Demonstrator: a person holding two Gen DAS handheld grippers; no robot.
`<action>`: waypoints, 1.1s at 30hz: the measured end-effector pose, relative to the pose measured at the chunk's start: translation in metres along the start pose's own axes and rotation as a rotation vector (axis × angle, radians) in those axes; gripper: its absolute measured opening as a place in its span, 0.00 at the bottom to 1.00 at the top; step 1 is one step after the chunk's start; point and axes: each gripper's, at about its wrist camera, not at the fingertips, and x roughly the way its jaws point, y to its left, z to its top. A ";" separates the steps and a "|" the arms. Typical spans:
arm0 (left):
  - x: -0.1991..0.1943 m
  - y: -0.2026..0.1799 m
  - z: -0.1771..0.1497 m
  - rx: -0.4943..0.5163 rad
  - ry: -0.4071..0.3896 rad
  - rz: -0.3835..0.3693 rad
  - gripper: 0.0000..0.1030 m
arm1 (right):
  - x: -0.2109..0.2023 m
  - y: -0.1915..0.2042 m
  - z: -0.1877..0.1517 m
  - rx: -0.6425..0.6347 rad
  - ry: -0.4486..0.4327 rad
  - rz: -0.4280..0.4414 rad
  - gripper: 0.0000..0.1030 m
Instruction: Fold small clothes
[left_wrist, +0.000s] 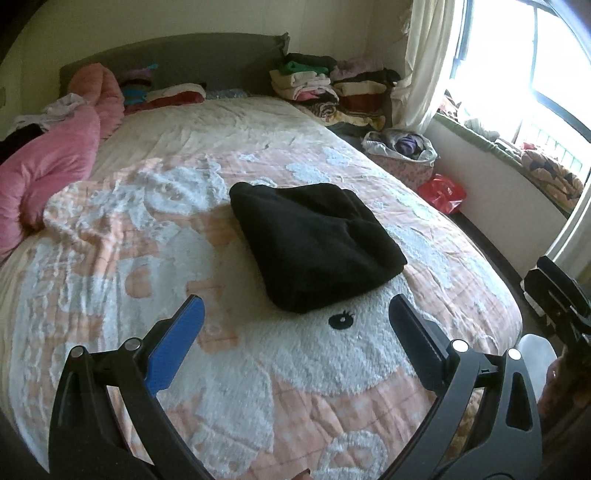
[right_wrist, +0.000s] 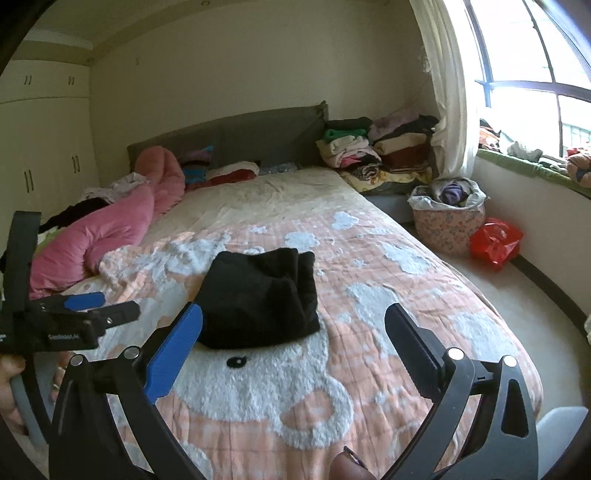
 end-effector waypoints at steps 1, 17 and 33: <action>-0.002 -0.001 -0.003 0.005 -0.002 0.001 0.91 | -0.004 0.000 -0.004 0.000 -0.002 -0.007 0.96; -0.008 0.005 -0.057 0.033 0.025 0.027 0.91 | -0.014 0.004 -0.065 0.039 0.077 -0.042 0.96; 0.022 0.021 -0.099 -0.023 0.133 0.063 0.91 | 0.019 0.020 -0.097 -0.010 0.201 -0.062 0.96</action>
